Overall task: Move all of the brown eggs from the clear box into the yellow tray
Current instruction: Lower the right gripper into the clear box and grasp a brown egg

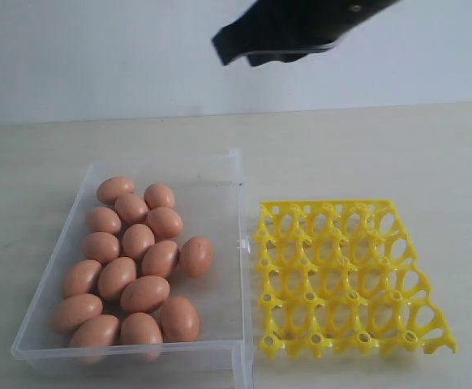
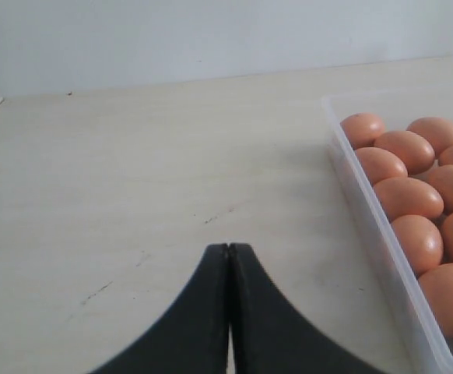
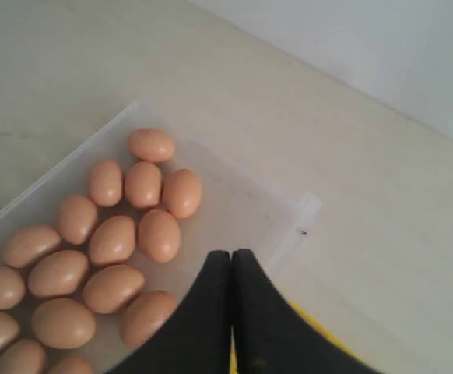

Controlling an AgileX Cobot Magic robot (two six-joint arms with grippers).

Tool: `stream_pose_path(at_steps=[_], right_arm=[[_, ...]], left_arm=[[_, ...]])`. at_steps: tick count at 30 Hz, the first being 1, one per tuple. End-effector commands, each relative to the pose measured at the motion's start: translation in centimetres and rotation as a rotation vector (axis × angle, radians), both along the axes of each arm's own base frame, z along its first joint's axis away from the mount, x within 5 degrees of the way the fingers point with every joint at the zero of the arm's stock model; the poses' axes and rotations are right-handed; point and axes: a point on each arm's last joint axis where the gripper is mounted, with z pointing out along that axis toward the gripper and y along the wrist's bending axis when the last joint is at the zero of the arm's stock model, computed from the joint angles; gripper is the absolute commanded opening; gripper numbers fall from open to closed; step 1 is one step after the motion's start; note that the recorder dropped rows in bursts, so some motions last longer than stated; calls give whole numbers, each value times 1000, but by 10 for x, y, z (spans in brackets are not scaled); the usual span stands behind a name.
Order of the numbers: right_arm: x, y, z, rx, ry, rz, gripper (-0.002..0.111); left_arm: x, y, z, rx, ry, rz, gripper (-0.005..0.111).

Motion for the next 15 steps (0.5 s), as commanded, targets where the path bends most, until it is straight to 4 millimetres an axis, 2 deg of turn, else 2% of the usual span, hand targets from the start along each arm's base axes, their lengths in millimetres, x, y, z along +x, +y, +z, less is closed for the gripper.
stream_pose_path(at_steps=[1,5,15], right_arm=[[25,43,-16,-80,135,79,0],[37,74,-35,-128,215,146,3],[59,108,-99,-182,465,212,37]], left_arm=[[0,0,2,7,-5,0,0],[0,0,2,7,-5,0,0],[0,0,2,7,-5,0,0]])
